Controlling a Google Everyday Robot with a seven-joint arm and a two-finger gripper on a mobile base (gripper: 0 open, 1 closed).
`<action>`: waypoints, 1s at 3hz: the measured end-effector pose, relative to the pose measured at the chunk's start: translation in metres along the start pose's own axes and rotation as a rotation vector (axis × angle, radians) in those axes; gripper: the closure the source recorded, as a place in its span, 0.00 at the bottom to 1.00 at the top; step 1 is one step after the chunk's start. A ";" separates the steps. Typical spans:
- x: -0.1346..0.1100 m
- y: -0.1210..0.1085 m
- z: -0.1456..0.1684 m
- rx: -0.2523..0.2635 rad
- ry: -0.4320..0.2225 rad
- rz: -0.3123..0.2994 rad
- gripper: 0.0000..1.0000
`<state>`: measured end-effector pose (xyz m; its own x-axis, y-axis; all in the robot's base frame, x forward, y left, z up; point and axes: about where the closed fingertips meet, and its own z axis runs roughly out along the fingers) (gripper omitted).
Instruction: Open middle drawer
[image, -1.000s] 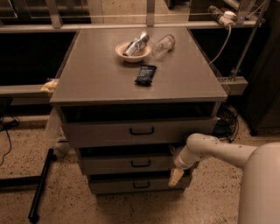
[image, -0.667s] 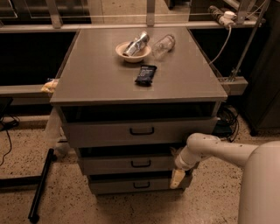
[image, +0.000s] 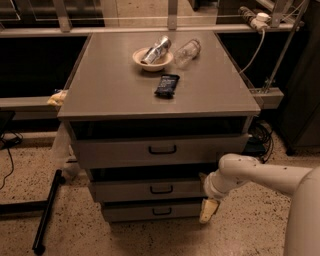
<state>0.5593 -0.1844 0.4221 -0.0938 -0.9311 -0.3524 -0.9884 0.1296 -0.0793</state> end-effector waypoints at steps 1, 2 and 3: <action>0.007 0.020 -0.001 -0.055 -0.006 0.032 0.00; 0.006 0.020 -0.002 -0.055 -0.006 0.032 0.00; 0.007 0.041 -0.010 -0.111 -0.022 0.057 0.00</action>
Offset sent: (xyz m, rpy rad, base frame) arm -0.0876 -0.0146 -0.0031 0.0738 0.2562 -0.0278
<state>0.5172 -0.1891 0.4260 -0.1483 -0.9154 -0.3742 -0.9889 0.1421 0.0443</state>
